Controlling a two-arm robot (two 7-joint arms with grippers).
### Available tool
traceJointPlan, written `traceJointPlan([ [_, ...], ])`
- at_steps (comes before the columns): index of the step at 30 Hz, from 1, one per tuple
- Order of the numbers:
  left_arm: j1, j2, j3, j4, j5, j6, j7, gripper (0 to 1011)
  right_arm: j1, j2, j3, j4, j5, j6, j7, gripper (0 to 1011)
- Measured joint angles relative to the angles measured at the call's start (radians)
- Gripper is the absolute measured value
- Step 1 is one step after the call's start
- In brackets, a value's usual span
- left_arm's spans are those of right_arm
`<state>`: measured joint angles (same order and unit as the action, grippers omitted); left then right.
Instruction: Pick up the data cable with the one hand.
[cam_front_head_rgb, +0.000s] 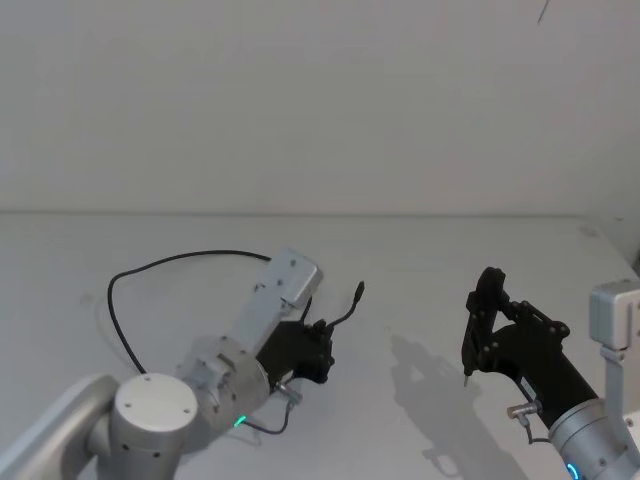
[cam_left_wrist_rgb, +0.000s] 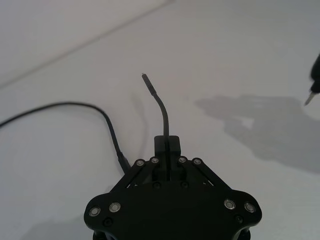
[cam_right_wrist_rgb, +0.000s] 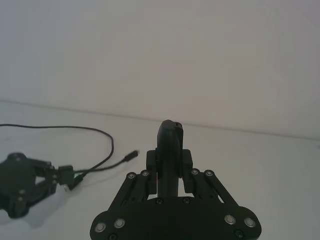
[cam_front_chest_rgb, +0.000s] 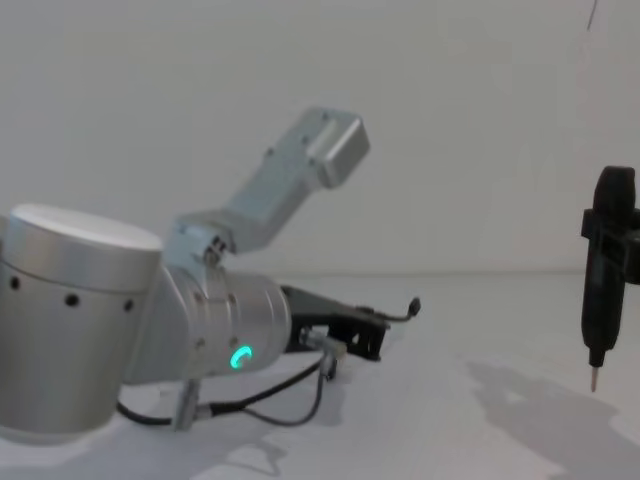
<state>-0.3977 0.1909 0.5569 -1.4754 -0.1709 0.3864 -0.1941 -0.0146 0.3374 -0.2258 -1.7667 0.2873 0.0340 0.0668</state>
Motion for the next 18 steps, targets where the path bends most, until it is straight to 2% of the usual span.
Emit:
traceJointPlan([
  [5,-0.003,0.025,-0.019,-0.026,-0.024,-0.023,-0.051,36,0.000,0.000,0.000,0.000,0.000,0.000,0.000,279],
  [9,-0.001,0.063,-0.041,-0.060,-0.052,-0.036,-0.104,36,0.000,0.000,0.000,0.000,0.000,0.000,0.000,279],
  [18,0.019,0.131,-0.071,-0.118,-0.099,-0.033,-0.182,36,0.000,0.000,0.000,0.000,0.000,0.000,0.000,279],
])
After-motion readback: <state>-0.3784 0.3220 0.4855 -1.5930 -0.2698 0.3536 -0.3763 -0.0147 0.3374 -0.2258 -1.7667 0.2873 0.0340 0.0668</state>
